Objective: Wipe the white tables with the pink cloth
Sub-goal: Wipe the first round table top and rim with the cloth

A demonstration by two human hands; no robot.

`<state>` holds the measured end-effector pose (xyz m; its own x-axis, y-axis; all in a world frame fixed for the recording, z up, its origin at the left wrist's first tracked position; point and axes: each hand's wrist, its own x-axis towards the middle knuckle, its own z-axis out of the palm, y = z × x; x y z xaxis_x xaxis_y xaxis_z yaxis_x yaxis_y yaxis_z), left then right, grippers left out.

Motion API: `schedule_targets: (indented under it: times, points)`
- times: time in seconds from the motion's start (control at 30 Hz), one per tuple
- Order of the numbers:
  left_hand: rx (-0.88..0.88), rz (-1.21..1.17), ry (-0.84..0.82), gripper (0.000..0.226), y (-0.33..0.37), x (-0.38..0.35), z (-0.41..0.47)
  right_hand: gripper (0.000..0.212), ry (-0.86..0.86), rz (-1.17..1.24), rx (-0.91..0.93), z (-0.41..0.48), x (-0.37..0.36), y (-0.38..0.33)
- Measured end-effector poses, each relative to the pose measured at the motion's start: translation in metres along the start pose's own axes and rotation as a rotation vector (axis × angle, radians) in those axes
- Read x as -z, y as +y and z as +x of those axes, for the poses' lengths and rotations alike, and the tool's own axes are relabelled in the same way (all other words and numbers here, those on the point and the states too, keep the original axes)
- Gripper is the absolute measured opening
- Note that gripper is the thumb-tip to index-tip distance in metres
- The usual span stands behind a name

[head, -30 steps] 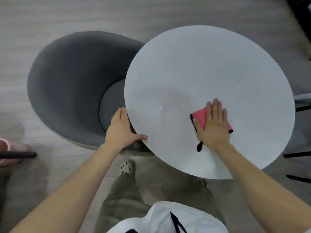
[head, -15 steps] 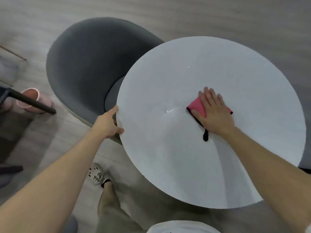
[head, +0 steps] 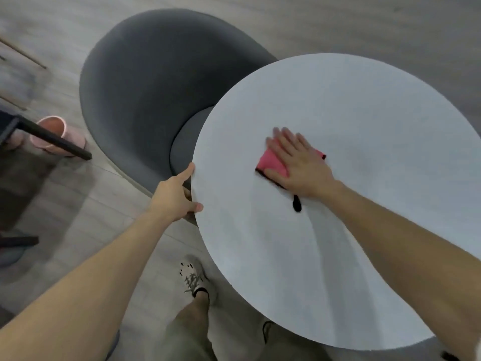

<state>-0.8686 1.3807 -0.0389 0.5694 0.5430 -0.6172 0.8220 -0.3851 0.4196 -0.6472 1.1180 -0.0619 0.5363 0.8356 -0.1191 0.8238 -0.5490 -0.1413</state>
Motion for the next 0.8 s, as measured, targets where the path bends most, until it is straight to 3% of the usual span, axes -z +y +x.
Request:
schedule_targets:
  times: [0.07,0.13,0.17,0.23,0.3,0.33,0.4,0.5,0.53,0.57,0.6,0.67,0.73,0.77,0.8]
  points:
    - [-0.015,-0.017,0.007,0.119,-0.003,-0.001,-0.001,0.087,0.044,0.04,-0.325,0.023,0.004,0.006]
    - [-0.048,-0.023,0.016,0.12,-0.007,-0.003,-0.002,0.085,0.103,0.072,-0.42,0.027,-0.006,-0.042]
    - [-0.075,-0.035,0.011,0.122,-0.01,-0.003,-0.002,0.082,0.088,0.063,-0.31,0.02,-0.011,-0.074]
    - [-0.119,-0.091,-0.015,0.127,-0.019,-0.005,0.0,0.078,-0.027,0.011,0.182,-0.006,-0.018,-0.127]
    - [-0.143,-0.136,-0.039,0.125,-0.024,-0.007,0.003,0.077,-0.123,-0.026,0.569,-0.016,-0.011,-0.128]
    - [-0.144,-0.14,-0.053,0.121,-0.025,-0.007,0.005,0.079,-0.143,-0.025,0.633,-0.006,-0.006,-0.113]
    - [-0.161,-0.082,-0.065,0.105,-0.025,-0.006,0.009,0.082,-0.118,-0.035,0.405,0.032,0.002,-0.07]
    - [-0.153,-0.059,-0.096,0.085,-0.026,-0.004,0.012,0.085,0.012,-0.036,-0.261,0.095,0.015,-0.032]
    - [-0.145,-0.079,-0.112,0.081,-0.027,-0.003,0.014,0.084,0.053,-0.019,-0.374,0.105,0.013,-0.046]
    - [-0.143,-0.094,-0.132,0.076,-0.026,-0.001,0.014,0.081,0.083,-0.013,-0.358,0.106,0.008,-0.072]
    - [-0.147,-0.09,-0.151,0.069,-0.026,0.001,0.014,0.077,0.076,-0.012,-0.207,0.098,0.002,-0.102]
    - [-0.153,-0.025,-0.173,0.047,-0.026,0.005,0.015,0.069,-0.031,-0.012,0.354,0.065,-0.006,-0.149]
    - [-0.141,-0.016,-0.188,0.038,-0.03,0.003,0.013,0.066,-0.105,-0.049,0.728,0.059,0.0,-0.142]
    - [-0.125,-0.057,-0.197,0.034,-0.031,0.002,0.012,0.065,-0.106,-0.081,0.748,0.077,0.006,-0.119]
    - [-0.109,-0.104,-0.207,0.029,-0.032,0.001,0.01,0.066,-0.099,-0.105,0.641,0.101,0.011,-0.092]
